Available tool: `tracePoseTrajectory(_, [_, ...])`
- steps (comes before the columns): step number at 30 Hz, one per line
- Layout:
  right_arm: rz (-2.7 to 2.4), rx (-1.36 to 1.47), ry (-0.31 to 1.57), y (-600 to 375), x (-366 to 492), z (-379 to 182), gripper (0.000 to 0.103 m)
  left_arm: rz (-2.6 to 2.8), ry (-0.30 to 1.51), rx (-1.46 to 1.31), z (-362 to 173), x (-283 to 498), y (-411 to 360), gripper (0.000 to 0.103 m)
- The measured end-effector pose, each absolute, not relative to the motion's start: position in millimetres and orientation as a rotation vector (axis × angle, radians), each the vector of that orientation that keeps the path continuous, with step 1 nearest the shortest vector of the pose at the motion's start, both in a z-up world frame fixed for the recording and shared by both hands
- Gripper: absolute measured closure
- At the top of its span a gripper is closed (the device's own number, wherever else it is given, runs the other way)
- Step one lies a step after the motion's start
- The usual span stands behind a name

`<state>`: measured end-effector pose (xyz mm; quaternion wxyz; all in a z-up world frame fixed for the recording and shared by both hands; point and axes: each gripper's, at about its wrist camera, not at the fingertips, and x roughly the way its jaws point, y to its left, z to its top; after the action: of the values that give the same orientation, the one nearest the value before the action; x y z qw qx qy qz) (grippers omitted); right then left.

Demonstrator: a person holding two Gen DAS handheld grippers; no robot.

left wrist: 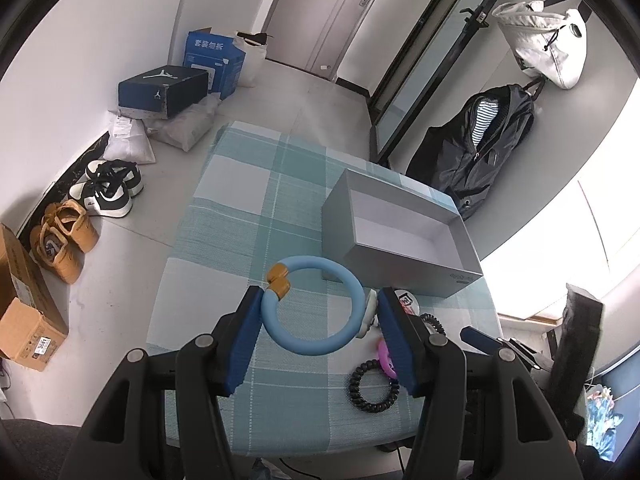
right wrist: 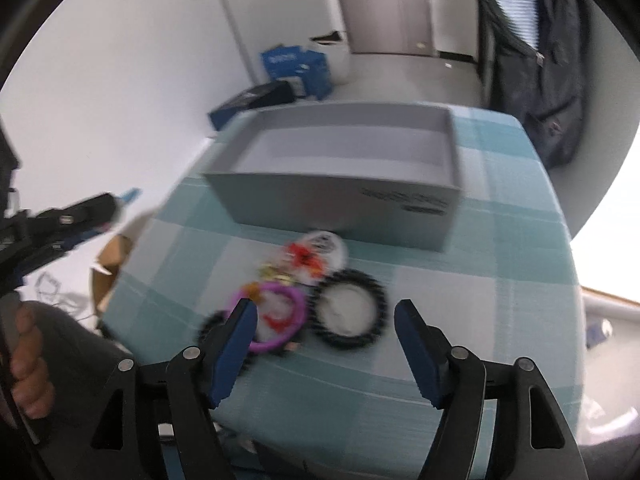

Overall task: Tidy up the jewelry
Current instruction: 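Hold the light-blue bangle in the left gripper while the right gripper grasps a black coiled bracelet, then lower both bangles into the grey box and open both grippers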

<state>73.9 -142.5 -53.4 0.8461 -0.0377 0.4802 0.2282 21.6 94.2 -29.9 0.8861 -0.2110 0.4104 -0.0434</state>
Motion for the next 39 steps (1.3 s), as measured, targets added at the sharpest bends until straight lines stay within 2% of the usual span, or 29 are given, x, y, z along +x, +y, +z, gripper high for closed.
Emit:
tracePoseTrajectory(13, [0.43,-0.071,1.027,-131.2,91.4,-62.4,0.033,-0.099,0.866,-0.433,-30.2,28.3,86.5,0.05])
tracePoseTrajectory(15, [0.404,-0.107,1.029,-125.8,91.6,-66.1,0.036,-0.101,0.868,-0.43,-30.3,28.9,85.8,0.05])
tracePoseTrajectory(16, [0.396,-0.123,1.035,-123.9,91.6,-68.3,0.042,-0.102,0.869,-0.428,-30.4,29.1,85.7,0.05])
tracePoseTrajectory(18, [0.388,-0.136,1.026,-122.3,90.3,-67.5,0.045,-0.101,0.871,-0.429,-30.6,29.5,85.9,0.05])
tracePoseTrajectory(20, [0.401,-0.133,1.029,-121.6,89.7,-66.8,0.054,-0.1,0.872,-0.432,-30.9,29.5,86.2,0.05])
tracePoseTrajectory(23, [0.4,-0.124,1.034,-126.0,88.3,-66.5,0.057,-0.097,0.873,-0.439,-31.2,29.7,86.9,0.05])
tracePoseTrajectory(39, [0.491,0.081,0.955,-162.1,82.8,-33.3,0.059,-0.115,0.877,-0.421,-26.3,32.7,75.3,0.05])
